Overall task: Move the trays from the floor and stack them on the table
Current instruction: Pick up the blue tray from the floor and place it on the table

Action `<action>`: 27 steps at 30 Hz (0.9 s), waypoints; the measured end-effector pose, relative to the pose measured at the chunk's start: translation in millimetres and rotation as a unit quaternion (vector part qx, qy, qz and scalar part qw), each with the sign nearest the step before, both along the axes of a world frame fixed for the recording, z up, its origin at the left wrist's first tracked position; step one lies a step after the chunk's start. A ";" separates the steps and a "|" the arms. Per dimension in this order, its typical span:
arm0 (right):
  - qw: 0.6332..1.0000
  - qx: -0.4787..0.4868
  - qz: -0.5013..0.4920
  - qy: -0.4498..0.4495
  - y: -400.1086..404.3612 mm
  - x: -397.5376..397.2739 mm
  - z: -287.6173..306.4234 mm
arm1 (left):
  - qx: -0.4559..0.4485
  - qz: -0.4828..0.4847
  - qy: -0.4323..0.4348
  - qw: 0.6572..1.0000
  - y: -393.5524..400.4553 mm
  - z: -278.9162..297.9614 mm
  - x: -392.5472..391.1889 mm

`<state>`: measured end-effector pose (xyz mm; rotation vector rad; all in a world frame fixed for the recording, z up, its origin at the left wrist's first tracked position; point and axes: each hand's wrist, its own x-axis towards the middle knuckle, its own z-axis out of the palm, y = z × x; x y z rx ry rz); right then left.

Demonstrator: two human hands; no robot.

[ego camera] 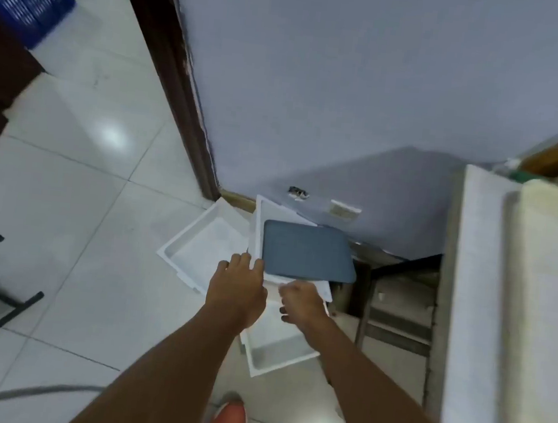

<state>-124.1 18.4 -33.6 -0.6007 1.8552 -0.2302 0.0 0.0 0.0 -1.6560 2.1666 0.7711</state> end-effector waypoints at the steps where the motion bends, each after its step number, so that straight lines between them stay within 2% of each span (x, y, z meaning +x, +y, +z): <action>1: 1.000 0.004 -0.025 -0.005 -4.4 -1.9 -18.2 | -0.007 -0.011 0.006 1.000 -1.5 -18.2 -0.9; 4: 0.994 0.004 -0.105 -0.030 -19.5 -15.3 -70.2 | -0.040 -0.053 0.047 0.997 -9.1 -78.7 -6.2; 8: 0.979 -0.038 -0.202 -0.012 -33.3 -28.5 -137.0 | -0.095 -0.116 0.092 0.984 -15.6 -141.7 -16.6; 10: 0.956 -0.049 -0.288 -0.020 -46.0 -36.2 -160.0 | -0.115 -0.143 0.098 0.978 -17.9 -166.5 -21.4; 13: 0.913 -0.025 -0.399 -0.081 -60.6 -47.2 -196.5 | -0.147 -0.173 0.106 0.968 -8.7 -199.7 -27.3; 15: 0.892 0.009 -0.438 -0.110 -69.9 -49.8 -218.4 | -0.169 -0.161 0.127 0.964 2.2 -217.3 -25.7; 19: 0.895 0.060 -0.425 -0.123 -85.7 -43.2 -230.7 | -0.181 -0.137 0.160 0.961 11.3 -237.1 -17.5; 21: 0.877 0.079 -0.457 -0.123 -88.8 -38.3 -238.4 | -0.180 -0.134 0.173 0.959 10.5 -240.0 -14.1; 24: 0.839 0.043 -0.528 -0.123 -89.7 -35.7 -249.7 | -0.193 -0.106 0.190 0.957 9.7 -236.4 -14.2; 27: 0.833 0.009 -0.541 -0.113 -93.7 -42.8 -229.9 | -0.172 0.011 0.235 0.957 5.4 -217.3 -15.3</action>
